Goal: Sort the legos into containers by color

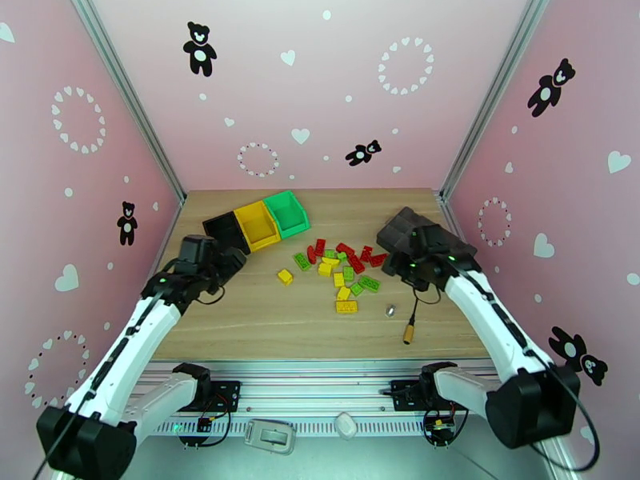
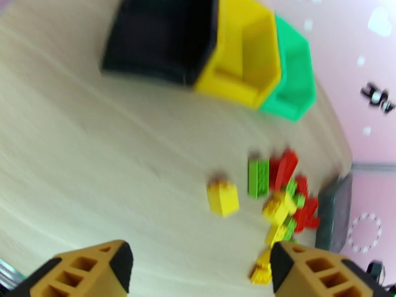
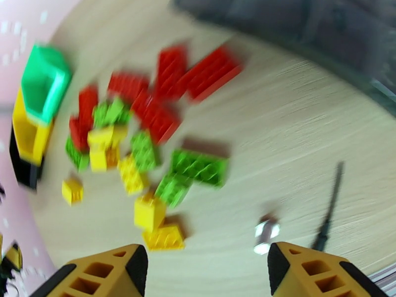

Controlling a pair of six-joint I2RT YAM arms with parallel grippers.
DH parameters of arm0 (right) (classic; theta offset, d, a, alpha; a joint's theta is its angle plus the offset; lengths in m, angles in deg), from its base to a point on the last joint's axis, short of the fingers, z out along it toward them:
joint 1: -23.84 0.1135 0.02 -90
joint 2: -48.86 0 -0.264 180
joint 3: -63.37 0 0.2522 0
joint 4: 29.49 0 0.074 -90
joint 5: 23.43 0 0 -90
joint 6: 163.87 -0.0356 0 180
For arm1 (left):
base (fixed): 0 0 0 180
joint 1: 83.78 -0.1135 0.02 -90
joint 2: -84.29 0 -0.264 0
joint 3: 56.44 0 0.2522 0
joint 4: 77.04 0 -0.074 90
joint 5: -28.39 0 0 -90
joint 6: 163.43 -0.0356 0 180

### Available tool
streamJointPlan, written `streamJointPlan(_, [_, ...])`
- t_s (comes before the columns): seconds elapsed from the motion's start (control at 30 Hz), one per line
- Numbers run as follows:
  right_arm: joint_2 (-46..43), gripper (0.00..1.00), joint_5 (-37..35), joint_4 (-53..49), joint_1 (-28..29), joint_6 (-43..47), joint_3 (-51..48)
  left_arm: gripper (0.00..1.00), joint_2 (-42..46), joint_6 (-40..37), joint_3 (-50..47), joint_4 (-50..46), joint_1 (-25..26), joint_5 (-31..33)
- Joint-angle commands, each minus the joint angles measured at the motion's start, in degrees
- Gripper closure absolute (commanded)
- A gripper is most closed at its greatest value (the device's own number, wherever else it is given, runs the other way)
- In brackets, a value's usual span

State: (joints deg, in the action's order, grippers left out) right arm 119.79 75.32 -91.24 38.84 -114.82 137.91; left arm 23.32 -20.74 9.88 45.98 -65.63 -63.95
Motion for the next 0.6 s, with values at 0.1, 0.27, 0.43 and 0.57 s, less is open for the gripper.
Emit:
streamJointPlan(0.1, [9.9, 0.31, -2.1, -2.6, 12.9, 1.5, 9.1, 0.21, -13.7, 5.3, 3.6, -1.4, 11.1, 3.8])
streamJointPlan(0.27, [17.3, 0.31, -3.7, -3.8, 19.3, 1.8, 14.5, 0.19, -28.1, 3.2, 12.7, -3.0, 14.7, 4.1])
streamJointPlan(0.43, [19.0, 0.27, -5.9, -3.5, 21.0, 1.3, 15.8, 0.20, -40.0, 2.2, 21.1, -5.1, 15.6, 3.3])
streamJointPlan(0.57, [18.5, 0.26, -8.0, -4.8, 21.0, 1.7, 16.2, 0.21, -46.2, 1.5, 25.6, -6.1, 15.5, 3.1])
